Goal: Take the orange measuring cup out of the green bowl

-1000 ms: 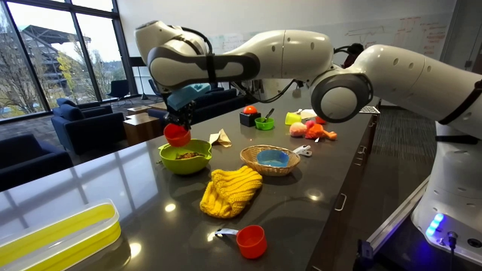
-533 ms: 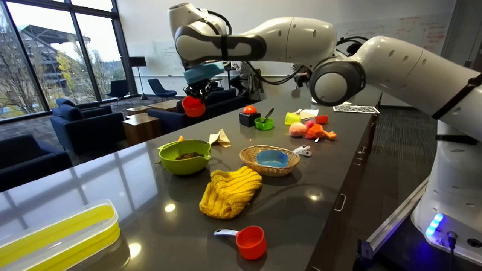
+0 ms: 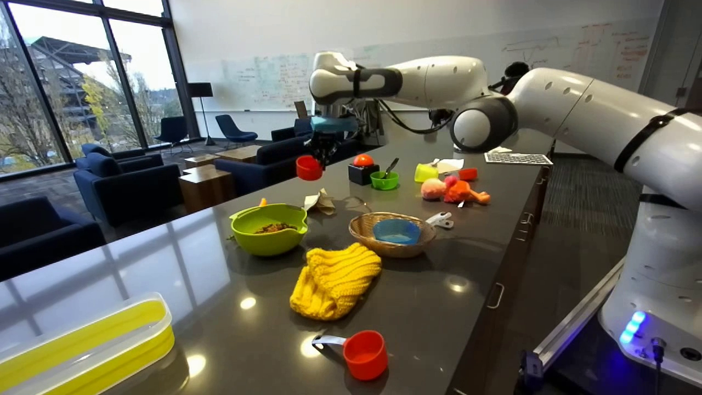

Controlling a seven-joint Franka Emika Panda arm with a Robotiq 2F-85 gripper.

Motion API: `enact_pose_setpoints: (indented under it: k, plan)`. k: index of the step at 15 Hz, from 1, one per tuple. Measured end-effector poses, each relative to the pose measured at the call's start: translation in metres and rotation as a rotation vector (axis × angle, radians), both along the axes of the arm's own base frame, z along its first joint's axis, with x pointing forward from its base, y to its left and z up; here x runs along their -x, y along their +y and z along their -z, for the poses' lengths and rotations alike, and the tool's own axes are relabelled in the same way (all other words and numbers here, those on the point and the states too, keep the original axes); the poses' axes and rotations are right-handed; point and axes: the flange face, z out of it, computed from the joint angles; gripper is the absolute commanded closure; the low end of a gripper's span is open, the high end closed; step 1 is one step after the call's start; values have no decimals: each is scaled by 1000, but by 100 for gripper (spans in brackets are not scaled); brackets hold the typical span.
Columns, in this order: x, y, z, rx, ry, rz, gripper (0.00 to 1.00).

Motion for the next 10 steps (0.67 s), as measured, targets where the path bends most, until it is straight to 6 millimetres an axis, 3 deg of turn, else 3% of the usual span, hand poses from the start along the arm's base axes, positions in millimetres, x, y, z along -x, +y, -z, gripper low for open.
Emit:
enact_pose_setpoints:
  k: [5,9,10]
  plan:
    - [-17,-86,122,-230,169,21,99]
    - [-20,-107,131,-334,179,59,99]
    - [-22,-106,129,-325,168,74,70]
